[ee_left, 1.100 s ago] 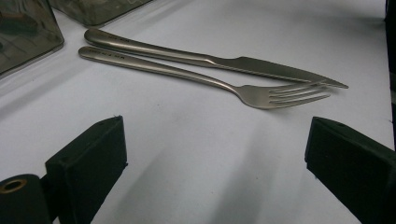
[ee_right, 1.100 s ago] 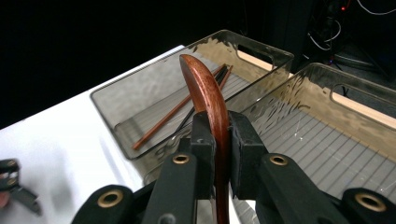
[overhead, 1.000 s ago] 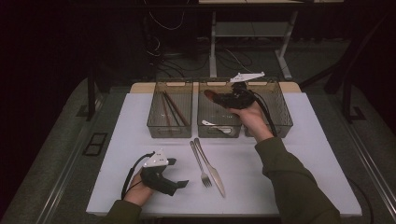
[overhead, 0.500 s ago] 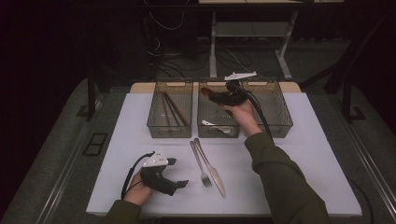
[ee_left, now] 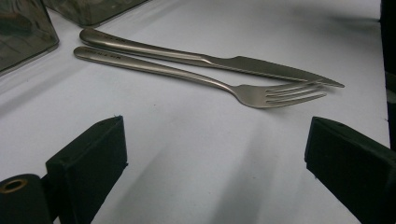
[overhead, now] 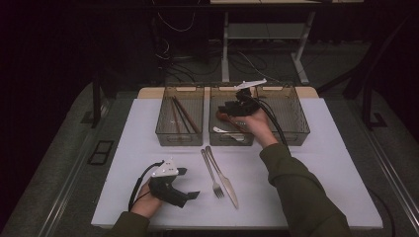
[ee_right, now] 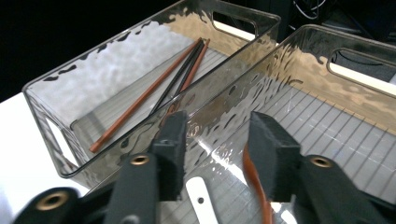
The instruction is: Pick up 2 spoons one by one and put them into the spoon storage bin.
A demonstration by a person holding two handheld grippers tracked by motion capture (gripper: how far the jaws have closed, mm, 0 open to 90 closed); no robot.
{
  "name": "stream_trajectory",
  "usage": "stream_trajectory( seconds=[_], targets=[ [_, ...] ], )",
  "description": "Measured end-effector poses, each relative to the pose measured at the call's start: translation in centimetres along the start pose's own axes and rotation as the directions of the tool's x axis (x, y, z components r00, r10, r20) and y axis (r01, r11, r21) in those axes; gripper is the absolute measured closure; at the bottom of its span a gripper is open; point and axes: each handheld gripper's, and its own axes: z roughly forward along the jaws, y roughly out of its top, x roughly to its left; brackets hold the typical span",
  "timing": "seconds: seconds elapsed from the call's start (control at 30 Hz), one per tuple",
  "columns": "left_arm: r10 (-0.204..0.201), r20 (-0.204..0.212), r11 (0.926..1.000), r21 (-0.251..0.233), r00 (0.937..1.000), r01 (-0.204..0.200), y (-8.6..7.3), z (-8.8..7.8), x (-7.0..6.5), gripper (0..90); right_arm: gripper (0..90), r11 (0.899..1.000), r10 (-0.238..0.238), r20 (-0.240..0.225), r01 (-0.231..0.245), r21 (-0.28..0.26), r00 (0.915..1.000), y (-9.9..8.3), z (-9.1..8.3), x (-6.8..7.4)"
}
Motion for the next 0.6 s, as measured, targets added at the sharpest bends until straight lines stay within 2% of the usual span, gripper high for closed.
stream_trajectory(
  seconds=[0.07,0.2,0.27,0.47,0.6],
  targets=[
    [0.003,-0.003,1.0000,0.006,1.0000,-0.003,0.0,0.0,0.0,4.4,50.5,1.000,0.008,0.000,-0.008,-0.008,1.0000,0.0,-0.5,0.1],
    [-0.005,-0.008,1.0000,0.006,1.0000,0.005,0.0,0.0,0.0,4.5,43.7,1.000,-0.007,-0.021,0.007,-0.003,0.9998,-0.4,-1.6,0.3],
    [-0.010,-0.009,0.9999,0.003,0.9999,0.010,0.0,0.0,0.0,4.5,41.0,1.000,-0.011,-0.042,0.011,-0.001,0.9991,-0.7,-2.2,0.5],
    [-0.024,-0.016,0.9997,-0.003,0.9996,0.024,0.0,-0.1,0.0,4.5,35.8,0.999,-0.044,-0.068,0.045,0.011,0.9968,-2.2,-4.4,1.1],
    [-0.033,-0.027,0.9995,-0.005,0.9991,0.033,0.0,0.0,0.0,4.3,31.3,0.999,-0.048,-0.079,0.050,0.015,0.9957,-3.5,-5.7,1.5]
  ],
)
